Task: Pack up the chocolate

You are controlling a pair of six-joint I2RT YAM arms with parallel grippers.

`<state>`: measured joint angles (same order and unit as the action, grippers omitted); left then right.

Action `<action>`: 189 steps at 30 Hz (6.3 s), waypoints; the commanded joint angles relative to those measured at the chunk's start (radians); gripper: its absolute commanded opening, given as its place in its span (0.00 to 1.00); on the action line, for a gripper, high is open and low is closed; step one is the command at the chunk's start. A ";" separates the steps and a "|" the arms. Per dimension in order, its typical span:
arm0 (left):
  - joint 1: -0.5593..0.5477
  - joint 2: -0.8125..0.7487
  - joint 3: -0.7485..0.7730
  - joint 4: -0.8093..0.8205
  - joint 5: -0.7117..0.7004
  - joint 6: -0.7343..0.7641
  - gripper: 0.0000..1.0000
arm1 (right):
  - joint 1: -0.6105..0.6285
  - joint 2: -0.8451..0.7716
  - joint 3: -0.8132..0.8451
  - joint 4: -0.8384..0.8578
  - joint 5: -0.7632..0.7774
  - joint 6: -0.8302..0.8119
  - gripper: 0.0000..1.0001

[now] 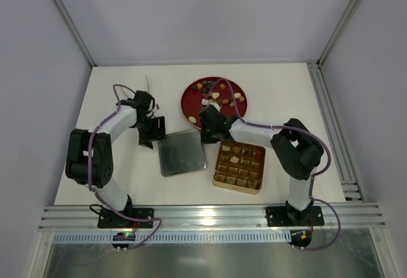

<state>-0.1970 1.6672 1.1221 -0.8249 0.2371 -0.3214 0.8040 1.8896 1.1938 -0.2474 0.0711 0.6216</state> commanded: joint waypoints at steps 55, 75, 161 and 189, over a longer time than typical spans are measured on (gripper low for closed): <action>-0.018 -0.168 -0.156 0.276 0.264 -0.228 0.22 | -0.118 -0.187 -0.077 0.132 -0.318 0.086 0.04; -0.018 -0.181 -0.081 0.247 0.350 -0.228 0.00 | -0.118 -0.178 -0.062 0.132 -0.337 0.073 0.04; 0.108 -0.145 0.013 0.270 0.679 -0.349 0.00 | 0.567 -0.385 -0.295 0.463 0.651 -1.109 0.80; 0.108 -0.268 0.114 0.150 0.651 -0.265 0.67 | 0.552 -0.348 -0.209 0.622 0.802 -1.285 0.04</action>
<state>-0.0902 1.4483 1.1439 -0.6613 0.8963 -0.6155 1.3567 1.6249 0.9249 0.3656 0.8436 -0.7036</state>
